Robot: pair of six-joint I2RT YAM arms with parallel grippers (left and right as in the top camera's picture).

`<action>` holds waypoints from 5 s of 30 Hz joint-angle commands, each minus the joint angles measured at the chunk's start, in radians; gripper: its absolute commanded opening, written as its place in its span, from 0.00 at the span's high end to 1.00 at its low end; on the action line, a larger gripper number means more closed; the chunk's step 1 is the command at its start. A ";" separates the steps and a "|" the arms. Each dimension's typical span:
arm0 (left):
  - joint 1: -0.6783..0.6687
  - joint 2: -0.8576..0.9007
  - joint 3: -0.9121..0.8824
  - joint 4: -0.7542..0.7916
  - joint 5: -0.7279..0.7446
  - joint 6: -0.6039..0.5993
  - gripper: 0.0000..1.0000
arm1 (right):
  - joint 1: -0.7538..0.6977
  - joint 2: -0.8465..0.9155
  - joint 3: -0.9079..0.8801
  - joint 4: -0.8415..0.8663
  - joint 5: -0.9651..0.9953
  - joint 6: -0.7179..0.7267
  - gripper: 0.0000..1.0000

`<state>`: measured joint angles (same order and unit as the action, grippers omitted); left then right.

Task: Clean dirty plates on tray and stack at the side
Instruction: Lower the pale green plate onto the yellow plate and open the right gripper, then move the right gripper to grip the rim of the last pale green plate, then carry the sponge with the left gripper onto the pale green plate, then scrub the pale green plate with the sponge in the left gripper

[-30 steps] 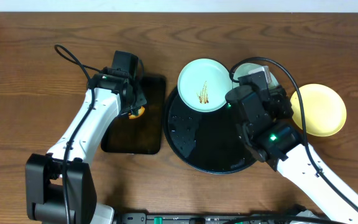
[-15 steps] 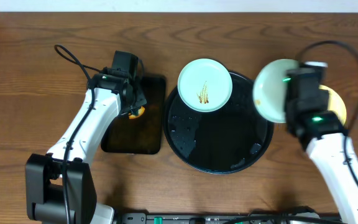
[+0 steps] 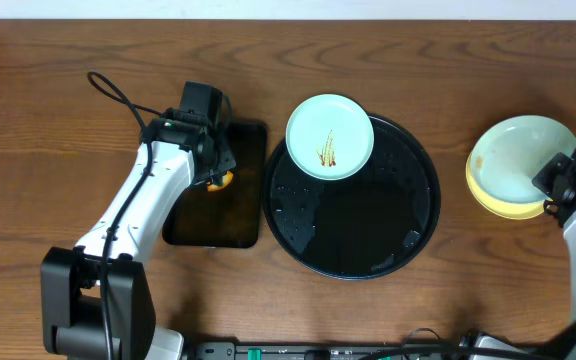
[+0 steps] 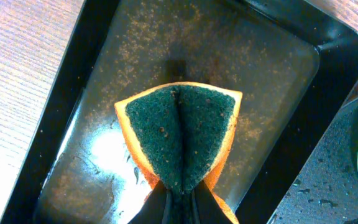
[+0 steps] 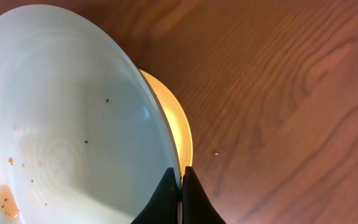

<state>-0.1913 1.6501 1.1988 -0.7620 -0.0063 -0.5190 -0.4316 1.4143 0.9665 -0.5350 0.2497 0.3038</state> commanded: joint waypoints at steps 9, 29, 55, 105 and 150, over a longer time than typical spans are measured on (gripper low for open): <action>0.003 0.000 -0.004 -0.005 -0.005 0.014 0.92 | -0.048 0.107 0.002 0.095 -0.148 0.021 0.66; 0.003 0.000 -0.004 -0.005 -0.006 0.014 0.92 | 0.159 0.088 0.037 0.001 -0.686 -0.129 0.01; 0.003 0.004 -0.004 0.047 -0.005 0.334 0.93 | 0.603 0.365 0.214 0.150 -0.454 -0.139 0.33; -0.260 0.048 -0.004 0.197 0.407 0.188 0.92 | 0.684 0.464 0.198 -0.255 -0.370 0.000 0.99; -0.533 0.381 -0.004 0.544 0.415 -0.260 0.92 | 0.688 0.464 0.197 -0.259 -0.370 0.006 0.99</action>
<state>-0.7231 1.9884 1.1984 -0.2058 0.4412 -0.7666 0.2436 1.8854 1.1763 -0.7868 -0.1406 0.3046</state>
